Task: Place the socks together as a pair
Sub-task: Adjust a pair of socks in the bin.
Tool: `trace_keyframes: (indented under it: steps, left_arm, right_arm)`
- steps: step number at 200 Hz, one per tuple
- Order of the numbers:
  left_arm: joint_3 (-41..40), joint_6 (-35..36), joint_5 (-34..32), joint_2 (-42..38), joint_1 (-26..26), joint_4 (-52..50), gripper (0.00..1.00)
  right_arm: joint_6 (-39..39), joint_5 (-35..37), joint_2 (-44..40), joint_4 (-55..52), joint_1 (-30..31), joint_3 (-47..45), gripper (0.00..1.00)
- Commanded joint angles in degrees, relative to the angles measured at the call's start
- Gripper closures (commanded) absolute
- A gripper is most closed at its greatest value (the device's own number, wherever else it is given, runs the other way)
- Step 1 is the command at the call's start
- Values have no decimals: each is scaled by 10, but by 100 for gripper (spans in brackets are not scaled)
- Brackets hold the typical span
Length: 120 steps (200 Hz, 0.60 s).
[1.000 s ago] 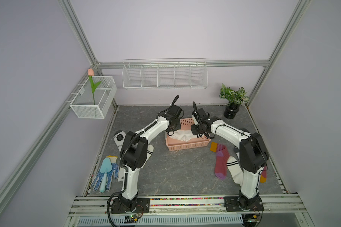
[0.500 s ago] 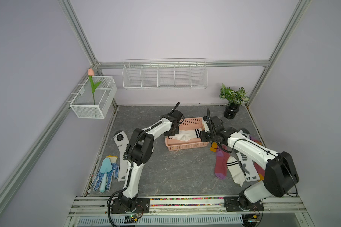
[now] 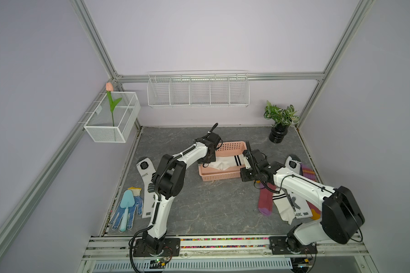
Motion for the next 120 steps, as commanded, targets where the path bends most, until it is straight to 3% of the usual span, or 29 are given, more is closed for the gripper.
trace_keyframes:
  steps: [1,49,78,120]
  left_arm:
    - [39,11,-26,32,-22,-47,100]
    - [27,3,-67,43,-22,-66,100]
    - [-10,6,-28,37,-23,-27,100]
    - [25,2,-58,25,-20,-63,100]
  right_arm:
    - [12,1,-23,17,4,-14,84]
    - [9,-7,-29,15,3,-19,84]
    - [11,-21,-30,25,6,-26,85]
    - [7,-30,-29,37,24,-40,85]
